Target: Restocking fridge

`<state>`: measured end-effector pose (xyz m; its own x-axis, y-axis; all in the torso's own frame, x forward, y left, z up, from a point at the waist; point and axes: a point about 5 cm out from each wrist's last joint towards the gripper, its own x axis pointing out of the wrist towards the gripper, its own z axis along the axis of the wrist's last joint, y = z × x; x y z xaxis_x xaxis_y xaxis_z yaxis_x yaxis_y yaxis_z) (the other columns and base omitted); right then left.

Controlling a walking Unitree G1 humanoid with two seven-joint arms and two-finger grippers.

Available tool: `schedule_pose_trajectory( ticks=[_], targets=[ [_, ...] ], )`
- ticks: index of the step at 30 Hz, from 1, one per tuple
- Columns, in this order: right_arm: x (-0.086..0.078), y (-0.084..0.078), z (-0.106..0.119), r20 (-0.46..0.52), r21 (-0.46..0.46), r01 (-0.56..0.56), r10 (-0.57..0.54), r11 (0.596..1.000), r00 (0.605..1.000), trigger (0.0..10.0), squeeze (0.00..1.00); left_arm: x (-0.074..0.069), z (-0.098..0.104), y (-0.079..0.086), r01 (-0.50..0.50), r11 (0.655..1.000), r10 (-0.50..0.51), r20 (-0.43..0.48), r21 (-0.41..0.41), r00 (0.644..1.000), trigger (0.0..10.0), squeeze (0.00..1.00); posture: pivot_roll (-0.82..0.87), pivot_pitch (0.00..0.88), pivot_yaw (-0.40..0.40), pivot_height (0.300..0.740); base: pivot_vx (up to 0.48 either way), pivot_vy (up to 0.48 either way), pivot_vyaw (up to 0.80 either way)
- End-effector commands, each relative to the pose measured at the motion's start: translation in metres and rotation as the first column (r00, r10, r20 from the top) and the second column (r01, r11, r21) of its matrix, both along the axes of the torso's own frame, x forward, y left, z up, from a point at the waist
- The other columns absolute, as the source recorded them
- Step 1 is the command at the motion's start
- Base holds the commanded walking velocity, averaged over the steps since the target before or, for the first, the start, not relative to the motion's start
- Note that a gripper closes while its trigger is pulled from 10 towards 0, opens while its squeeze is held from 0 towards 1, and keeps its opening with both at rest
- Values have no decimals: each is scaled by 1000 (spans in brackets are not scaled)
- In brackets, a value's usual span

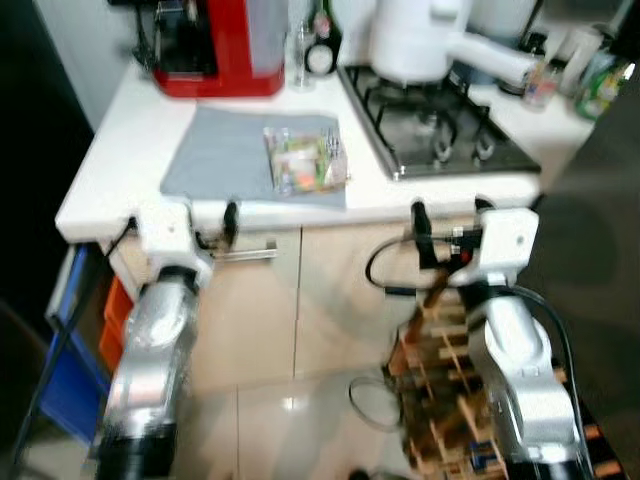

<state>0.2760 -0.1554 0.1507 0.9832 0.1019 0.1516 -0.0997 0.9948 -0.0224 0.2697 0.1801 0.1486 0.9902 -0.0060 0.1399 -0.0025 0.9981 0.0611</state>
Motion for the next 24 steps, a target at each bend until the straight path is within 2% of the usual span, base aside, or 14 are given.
schedule_pose_trajectory(
  ticks=[1, 2, 4, 5, 6, 8, 11, 13, 14, 16, 20, 24],
  targets=[
    [4, 1, 3, 19, 6, -21, 20, 1000, 1000, 10000, 0, -5, 17, -15, 34, 999, -35, 57, 14, 998, 10000, 0, -64, 0, -60, 740, 0, 0, 0],
    [8, 4, 6, 32, 3, -34, 34, 999, 999, 10000, 0, -8, 21, -20, 41, 999, -41, 70, 7, 997, 10000, 0, -60, 0, -64, 740, 0, 0, 0],
    [12, 13, 10, 59, 16, -83, 82, 996, 995, 10000, 16, -5, 27, -22, 1, 1000, 0, 71, -19, 997, 10000, 0, -49, 0, -68, 740, 407, 0, 288],
    [14, 16, 11, 61, 27, -89, 88, 996, 994, 10000, 106, 1, 29, -20, -25, 999, 26, 66, -21, 997, 10000, 0, -50, 0, -69, 740, 469, 0, 619],
    [15, 18, 11, 60, 34, -91, 89, 995, 994, 10000, 106, 4, 30, -19, -42, 999, 43, 62, -19, 997, 10000, 0, -50, 0, -69, 740, 469, 0, 619],
    [18, 19, 9, 53, 48, -81, 78, 996, 996, 10000, 122, 12, 35, -22, -31, 999, 32, 78, -16, 996, 10000, 0, -48, 0, -66, 740, 472, 0, 613],
    [21, 20, 9, 57, 43, -61, 59, 997, 997, 10000, 75, 21, 46, -31, 28, 999, -32, 106, 43, 994, 10000, 0, -56, 0, -58, 740, 472, 0, 142],
    [23, 22, 10, 65, 39, -60, 58, 997, 996, 10000, 51, 28, 50, -36, 78, 994, -86, 100, 79, 991, 10000, 0, -60, 0, -51, 740, 472, 0, 0],
    [23, 22, 10, 65, 39, -60, 58, 997, 996, 10000, 51, 28, 50, -36, 78, 994, -86, 100, 79, 991, 10000, 0, -60, 0, -51, 740, 472, 0, 0],
    [23, 22, 9, 70, 37, -58, 56, 998, 996, 10000, 47, 39, 51, -38, 90, 987, -101, 72, 136, 992, 10000, 0, -65, 0, -44, 740, 172, 0, 0],
    [21, 23, 9, 82, 9, -57, 56, 998, 995, 10000, 59, 43, 56, -39, 120, 984, -132, 87, 135, 987, 10000, 0, -76, 0, -35, 740, 0, 0, 0],
    [19, 23, 9, 94, 5, -53, 52, 999, 994, 10000, 94, 44, 55, -42, 133, 982, -145, 85, 135, 986, 10000, 0, -84, 0, -28, 740, 0, 0, -634]
  ],
)
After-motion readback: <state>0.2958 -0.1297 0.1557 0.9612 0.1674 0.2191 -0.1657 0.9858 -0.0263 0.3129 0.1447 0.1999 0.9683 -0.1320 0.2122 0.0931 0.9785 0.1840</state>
